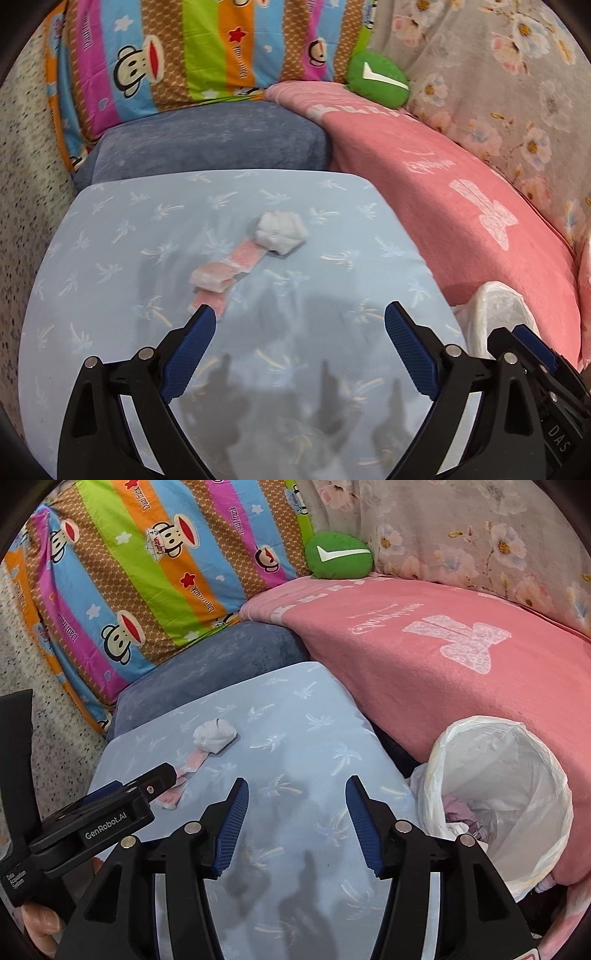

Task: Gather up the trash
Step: 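Move both grippers back over the table toward the grey sock and pink bag, then grasp the grey sock with the right gripper while the left gripper grasps the pink-and-white bag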

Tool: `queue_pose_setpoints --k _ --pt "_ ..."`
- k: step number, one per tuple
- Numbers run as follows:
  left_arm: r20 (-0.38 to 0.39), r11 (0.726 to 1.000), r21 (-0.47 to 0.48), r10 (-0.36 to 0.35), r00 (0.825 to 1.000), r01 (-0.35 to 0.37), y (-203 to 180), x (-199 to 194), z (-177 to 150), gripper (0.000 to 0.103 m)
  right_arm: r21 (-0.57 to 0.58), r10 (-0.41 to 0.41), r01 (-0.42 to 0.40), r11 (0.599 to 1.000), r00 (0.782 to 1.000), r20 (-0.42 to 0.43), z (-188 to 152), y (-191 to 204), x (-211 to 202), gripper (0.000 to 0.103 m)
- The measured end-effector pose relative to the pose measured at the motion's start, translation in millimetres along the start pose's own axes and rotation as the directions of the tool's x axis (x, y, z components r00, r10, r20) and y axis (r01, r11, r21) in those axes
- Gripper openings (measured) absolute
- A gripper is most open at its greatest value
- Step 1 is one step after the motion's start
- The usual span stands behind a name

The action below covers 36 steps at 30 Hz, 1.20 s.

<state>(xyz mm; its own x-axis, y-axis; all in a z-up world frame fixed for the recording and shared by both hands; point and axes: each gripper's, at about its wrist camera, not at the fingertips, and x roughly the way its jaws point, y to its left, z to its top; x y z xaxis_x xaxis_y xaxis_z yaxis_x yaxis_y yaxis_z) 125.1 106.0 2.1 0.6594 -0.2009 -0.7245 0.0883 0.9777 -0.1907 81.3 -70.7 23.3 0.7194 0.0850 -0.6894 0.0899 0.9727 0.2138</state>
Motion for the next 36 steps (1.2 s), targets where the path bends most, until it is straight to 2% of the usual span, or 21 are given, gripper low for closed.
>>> queue_pose_setpoints --k 10,20,22,24,25,27,29,31,33,36 --pt "-0.052 0.995 -0.087 0.040 0.998 -0.045 57.2 34.2 7.6 0.089 -0.025 0.052 -0.054 0.998 0.996 -0.070 8.3 45.2 56.6 0.060" --pt "-0.128 0.996 -0.074 0.033 0.991 -0.042 83.1 83.2 14.6 0.088 -0.053 0.064 -0.071 0.996 0.991 -0.119 28.5 84.4 126.3 0.061" --pt "-0.143 0.997 -0.060 0.029 0.989 -0.038 84.3 90.7 15.3 0.085 -0.059 0.065 -0.074 0.996 0.989 -0.130 34.0 92.0 142.4 0.061" --pt "-0.165 0.999 -0.046 0.014 0.986 -0.022 85.0 97.6 14.5 0.069 -0.059 0.070 -0.079 0.995 0.988 -0.140 39.1 98.6 157.9 0.061" --pt "-0.180 0.999 -0.041 0.003 0.984 -0.011 86.5 101.0 13.4 0.065 -0.058 0.071 -0.080 0.995 0.987 -0.147 41.6 100.8 165.6 0.061" --pt "-0.199 0.999 -0.050 -0.018 0.980 0.008 91.0 105.1 12.6 0.046 -0.052 0.075 -0.084 0.995 0.984 -0.163 45.7 105.4 180.5 0.061" --pt "-0.199 0.997 -0.069 -0.046 0.979 0.032 97.5 105.8 13.4 0.036 -0.044 0.071 -0.080 0.996 0.981 -0.182 48.1 110.2 197.6 0.061" --pt "-0.187 0.997 -0.073 -0.051 0.981 0.038 101.3 103.2 15.2 0.032 -0.034 0.075 -0.083 0.996 0.978 -0.195 49.6 113.5 206.9 0.061" --pt "-0.183 0.996 -0.079 -0.059 0.981 0.045 104.5 102.8 15.9 0.023 -0.015 0.084 -0.090 0.996 0.974 -0.211 50.0 117.0 219.1 0.061" --pt "-0.173 0.995 -0.095 -0.057 0.983 0.041 109.7 103.3 19.9 0.020 0.001 0.092 -0.094 0.996 0.971 -0.222 49.7 119.7 231.7 0.061"
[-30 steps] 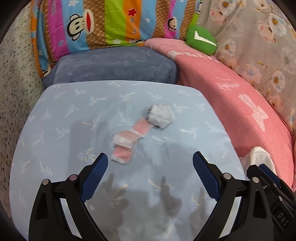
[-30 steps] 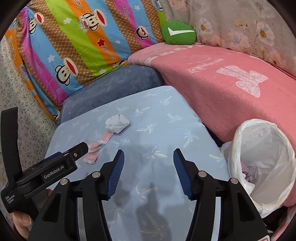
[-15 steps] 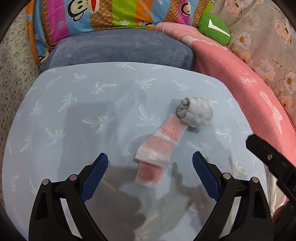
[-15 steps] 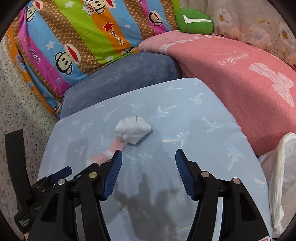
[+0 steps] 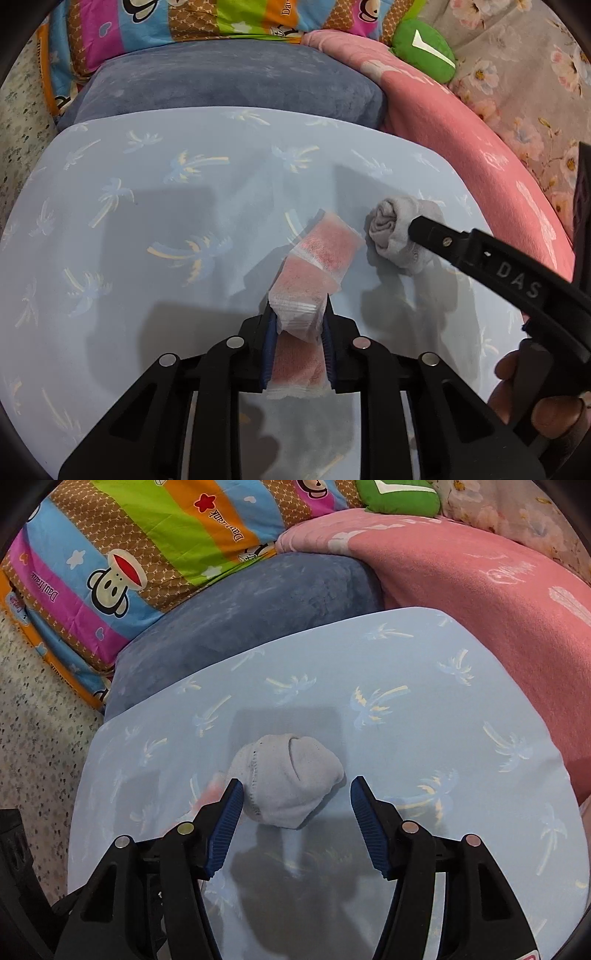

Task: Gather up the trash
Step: 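Grasp the grey sock with the right gripper while the left gripper grasps the pink-and-white bag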

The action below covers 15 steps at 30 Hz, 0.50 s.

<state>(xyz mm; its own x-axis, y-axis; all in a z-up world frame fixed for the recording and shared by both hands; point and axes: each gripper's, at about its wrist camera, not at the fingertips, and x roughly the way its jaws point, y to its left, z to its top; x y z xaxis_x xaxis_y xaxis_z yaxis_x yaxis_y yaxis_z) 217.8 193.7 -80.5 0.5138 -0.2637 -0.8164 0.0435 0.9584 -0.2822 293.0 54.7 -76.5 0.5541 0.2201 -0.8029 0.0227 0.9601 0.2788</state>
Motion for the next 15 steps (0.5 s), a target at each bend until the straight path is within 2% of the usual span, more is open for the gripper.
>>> queue_pose_setpoints --k 3,4,5,7,10,15 --pt "0.005 1.000 -0.005 0.004 1.000 -0.004 1.4 -0.6 3.2 0.020 0.014 0.013 -0.012 1.000 1.000 -0.023 1.5 0.9 16.5 0.061" --pt "0.006 1.000 -0.005 0.009 1.000 -0.009 0.4 0.1 4.4 0.020 0.012 0.018 -0.018 1.000 0.999 -0.028 1.9 0.4 18.1 0.058" --pt "0.007 1.000 -0.005 0.012 1.000 -0.012 0.1 0.1 5.4 0.020 0.009 0.024 -0.023 1.000 0.999 -0.032 3.0 -0.5 19.1 0.055" --pt "0.008 1.000 -0.008 0.014 1.000 -0.014 0.2 -0.3 6.4 0.020 -0.010 0.031 -0.032 0.999 0.999 -0.036 4.0 0.0 20.5 0.039" --pt "0.011 1.000 -0.011 0.015 1.000 -0.015 -1.1 -2.4 6.3 0.020 -0.045 0.027 -0.028 0.999 0.999 -0.032 2.6 2.6 17.2 0.030" --pt "0.020 1.000 -0.001 0.014 1.000 -0.014 -10.4 -10.2 4.2 0.020 -0.042 0.042 -0.042 0.998 0.999 -0.017 -11.9 1.9 2.3 0.027"
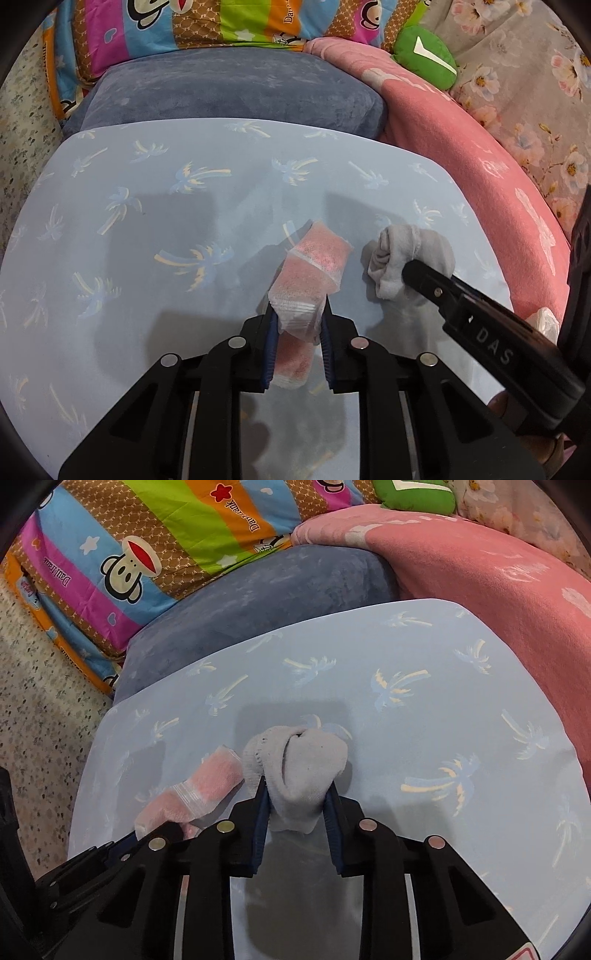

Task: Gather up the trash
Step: 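Grasp the grey sock with the right gripper while the left gripper grasps the pink-and-white bag, then carry the grey sock and pink-and-white bag with both grippers over the wastebasket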

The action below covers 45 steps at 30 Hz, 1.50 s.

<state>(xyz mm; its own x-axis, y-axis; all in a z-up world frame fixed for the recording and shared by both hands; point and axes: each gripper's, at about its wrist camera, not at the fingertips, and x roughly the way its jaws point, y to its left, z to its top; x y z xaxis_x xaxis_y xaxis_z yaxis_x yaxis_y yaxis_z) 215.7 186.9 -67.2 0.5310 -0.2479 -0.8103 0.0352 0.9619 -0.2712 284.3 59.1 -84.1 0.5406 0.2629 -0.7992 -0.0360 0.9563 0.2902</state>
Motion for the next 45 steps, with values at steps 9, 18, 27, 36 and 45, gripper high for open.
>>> queue_pose_setpoints --k 9,18,27,36,45 --pt "0.033 0.999 0.049 -0.024 0.999 0.023 -33.6 -29.7 -9.3 0.019 0.031 0.016 -0.018 0.999 0.999 0.051 -34.3 -11.2 -55.9 0.027" --pt "0.070 0.988 0.140 -0.073 0.995 0.062 -91.2 -64.7 -26.2 0.018 0.069 0.007 -0.018 0.997 0.989 0.150 -60.2 -35.2 -132.1 0.028" --pt "0.096 0.963 0.252 -0.127 0.987 0.099 -155.6 -93.3 -47.3 0.018 0.123 -0.026 -0.006 0.992 0.968 0.250 -80.8 -75.0 -207.2 0.028" --pt "0.096 0.922 0.366 -0.174 0.980 0.127 -216.4 -104.6 -65.0 0.018 0.207 -0.084 0.017 0.978 0.943 0.321 -100.9 -132.2 -267.8 0.028" --pt "0.069 0.878 0.450 -0.215 0.974 0.162 -267.7 -104.7 -81.4 0.018 0.305 -0.150 0.037 0.952 0.921 0.359 -117.7 -190.7 -305.3 0.028"
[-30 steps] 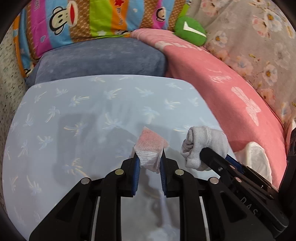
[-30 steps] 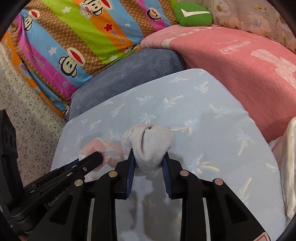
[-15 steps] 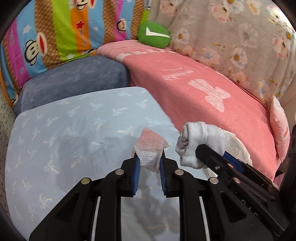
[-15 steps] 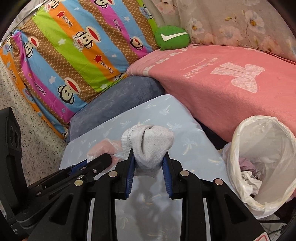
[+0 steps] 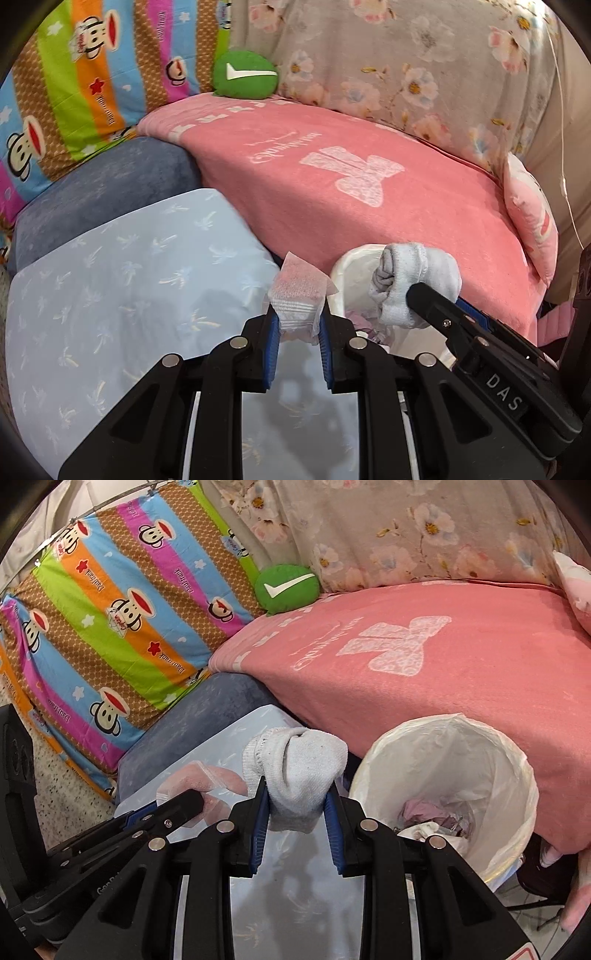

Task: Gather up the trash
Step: 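Carry the grey sock and pink-and-white bag with both grippers over the wastebasket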

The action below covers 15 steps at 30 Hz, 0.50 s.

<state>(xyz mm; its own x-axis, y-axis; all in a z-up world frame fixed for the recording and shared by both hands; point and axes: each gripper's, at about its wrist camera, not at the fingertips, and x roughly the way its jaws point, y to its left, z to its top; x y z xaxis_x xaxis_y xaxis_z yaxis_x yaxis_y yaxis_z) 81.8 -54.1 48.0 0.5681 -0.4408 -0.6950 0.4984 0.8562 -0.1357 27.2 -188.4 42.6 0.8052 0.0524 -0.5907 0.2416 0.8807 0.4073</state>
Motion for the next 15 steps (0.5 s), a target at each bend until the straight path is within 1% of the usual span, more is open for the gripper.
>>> queue_pose_setpoints --k 8,15 --pt "-0.024 0.996 0.072 -0.042 0.999 0.043 -42.0 12.2 3.9 0.019 0.087 -0.051 0.048 0.995 0.998 0.028 7.0 -59.6 -17.0 0.029" --pt "-0.051 0.989 0.122 -0.074 0.996 0.079 -73.6 22.0 3.7 0.019 0.133 -0.081 0.077 0.988 0.996 0.028 6.2 -99.5 -24.5 0.029"
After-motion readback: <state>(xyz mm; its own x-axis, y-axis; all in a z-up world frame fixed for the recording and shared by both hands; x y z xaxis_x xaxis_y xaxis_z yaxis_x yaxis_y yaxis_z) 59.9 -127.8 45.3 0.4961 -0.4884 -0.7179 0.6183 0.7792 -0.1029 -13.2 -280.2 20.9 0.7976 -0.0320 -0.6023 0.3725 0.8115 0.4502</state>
